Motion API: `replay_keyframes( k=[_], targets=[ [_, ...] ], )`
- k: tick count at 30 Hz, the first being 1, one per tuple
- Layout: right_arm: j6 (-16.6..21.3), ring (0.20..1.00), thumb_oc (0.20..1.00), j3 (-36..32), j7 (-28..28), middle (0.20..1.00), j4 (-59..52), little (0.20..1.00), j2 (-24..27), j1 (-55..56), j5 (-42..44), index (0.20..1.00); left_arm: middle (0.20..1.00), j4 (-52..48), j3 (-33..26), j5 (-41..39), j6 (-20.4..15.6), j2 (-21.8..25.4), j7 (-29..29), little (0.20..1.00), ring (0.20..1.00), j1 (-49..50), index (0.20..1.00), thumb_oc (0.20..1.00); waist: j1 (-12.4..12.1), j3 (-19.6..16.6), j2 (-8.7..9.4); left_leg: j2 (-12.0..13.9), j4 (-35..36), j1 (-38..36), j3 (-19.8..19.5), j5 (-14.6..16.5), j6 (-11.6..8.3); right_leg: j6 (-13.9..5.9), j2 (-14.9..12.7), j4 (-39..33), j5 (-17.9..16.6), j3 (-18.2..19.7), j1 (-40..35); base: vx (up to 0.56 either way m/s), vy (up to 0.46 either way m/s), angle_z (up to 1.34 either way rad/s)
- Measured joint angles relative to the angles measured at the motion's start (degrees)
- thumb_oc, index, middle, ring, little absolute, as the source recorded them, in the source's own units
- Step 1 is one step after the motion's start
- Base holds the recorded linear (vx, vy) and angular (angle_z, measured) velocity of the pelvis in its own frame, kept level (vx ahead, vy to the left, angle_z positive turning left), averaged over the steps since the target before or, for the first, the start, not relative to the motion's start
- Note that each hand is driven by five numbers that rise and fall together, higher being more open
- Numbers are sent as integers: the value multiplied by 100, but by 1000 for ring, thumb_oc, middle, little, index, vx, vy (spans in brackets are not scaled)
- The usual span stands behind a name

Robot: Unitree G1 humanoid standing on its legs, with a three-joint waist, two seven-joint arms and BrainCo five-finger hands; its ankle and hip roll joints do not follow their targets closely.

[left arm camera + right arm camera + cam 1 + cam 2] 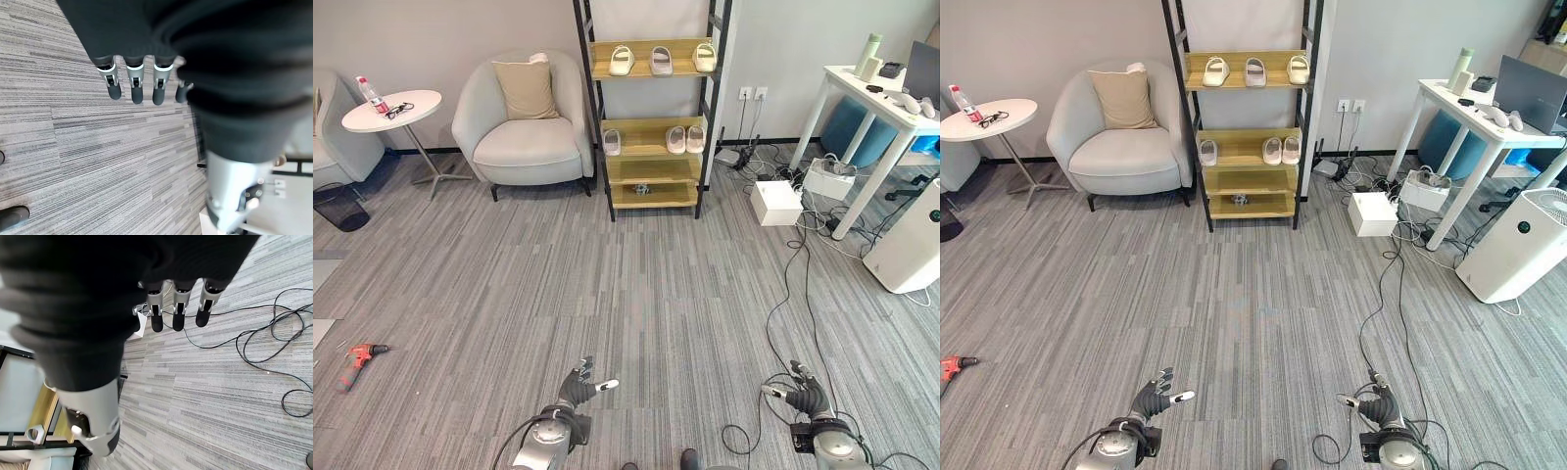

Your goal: Arrange the slippers neatly on the shoe rack.

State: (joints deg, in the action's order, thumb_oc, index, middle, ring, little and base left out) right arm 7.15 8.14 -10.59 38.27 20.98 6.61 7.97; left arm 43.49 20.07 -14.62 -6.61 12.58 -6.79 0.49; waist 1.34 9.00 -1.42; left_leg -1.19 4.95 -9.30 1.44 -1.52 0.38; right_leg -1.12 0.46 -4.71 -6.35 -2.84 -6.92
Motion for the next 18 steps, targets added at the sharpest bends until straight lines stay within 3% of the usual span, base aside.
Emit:
replay_keyframes(
  k=[18],
  targets=[
    [-6,1000,1000,250,256,1000,226,1000,-135,-4,240,1000,1000,-4,7,-47,15,-5,29,1000,1000,-1,1000,1000,0,-93,56,1,0,-1,46,-12,-16,8,1,0,-17,33,10,1,-2,-1]
  ],
)
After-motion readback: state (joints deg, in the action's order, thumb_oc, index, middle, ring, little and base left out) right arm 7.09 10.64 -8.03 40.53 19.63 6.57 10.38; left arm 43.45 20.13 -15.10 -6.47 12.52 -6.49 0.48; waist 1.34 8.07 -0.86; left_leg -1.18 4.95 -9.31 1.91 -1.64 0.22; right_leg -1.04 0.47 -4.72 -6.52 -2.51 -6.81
